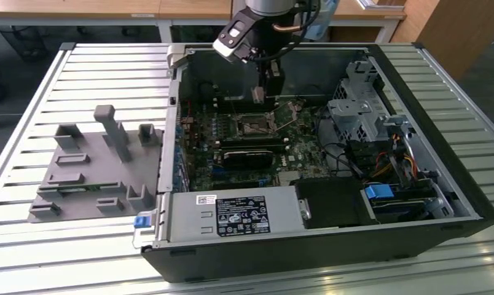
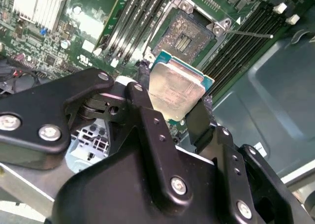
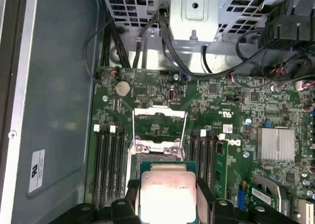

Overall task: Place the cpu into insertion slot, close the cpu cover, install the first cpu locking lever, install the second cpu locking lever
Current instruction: 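Place the cpu into insertion slot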

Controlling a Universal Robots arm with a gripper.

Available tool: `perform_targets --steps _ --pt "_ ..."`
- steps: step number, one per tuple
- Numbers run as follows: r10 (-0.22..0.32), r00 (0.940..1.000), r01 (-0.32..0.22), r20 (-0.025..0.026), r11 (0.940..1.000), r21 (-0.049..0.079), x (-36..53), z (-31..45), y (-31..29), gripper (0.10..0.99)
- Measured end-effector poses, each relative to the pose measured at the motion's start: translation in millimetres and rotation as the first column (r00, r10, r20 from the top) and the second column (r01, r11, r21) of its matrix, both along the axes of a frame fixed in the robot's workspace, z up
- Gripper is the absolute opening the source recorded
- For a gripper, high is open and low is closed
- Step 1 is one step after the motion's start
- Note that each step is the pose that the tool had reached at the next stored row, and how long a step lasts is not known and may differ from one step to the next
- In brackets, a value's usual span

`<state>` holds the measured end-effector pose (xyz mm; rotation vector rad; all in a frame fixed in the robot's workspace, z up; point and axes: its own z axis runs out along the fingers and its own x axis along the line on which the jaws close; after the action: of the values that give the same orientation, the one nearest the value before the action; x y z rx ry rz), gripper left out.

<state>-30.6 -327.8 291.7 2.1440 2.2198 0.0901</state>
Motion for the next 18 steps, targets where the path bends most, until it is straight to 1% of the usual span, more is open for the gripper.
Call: perform_targets --steps 6,18 --pt "-0.002 1.0000 0.002 0.0001 1.0000 0.000 -3.0 -7.9 1.4 0.541" --pt "-0.014 0.9999 0.014 0.0000 0.9999 0.000 -5.1 -21.8 2.9 0.541"
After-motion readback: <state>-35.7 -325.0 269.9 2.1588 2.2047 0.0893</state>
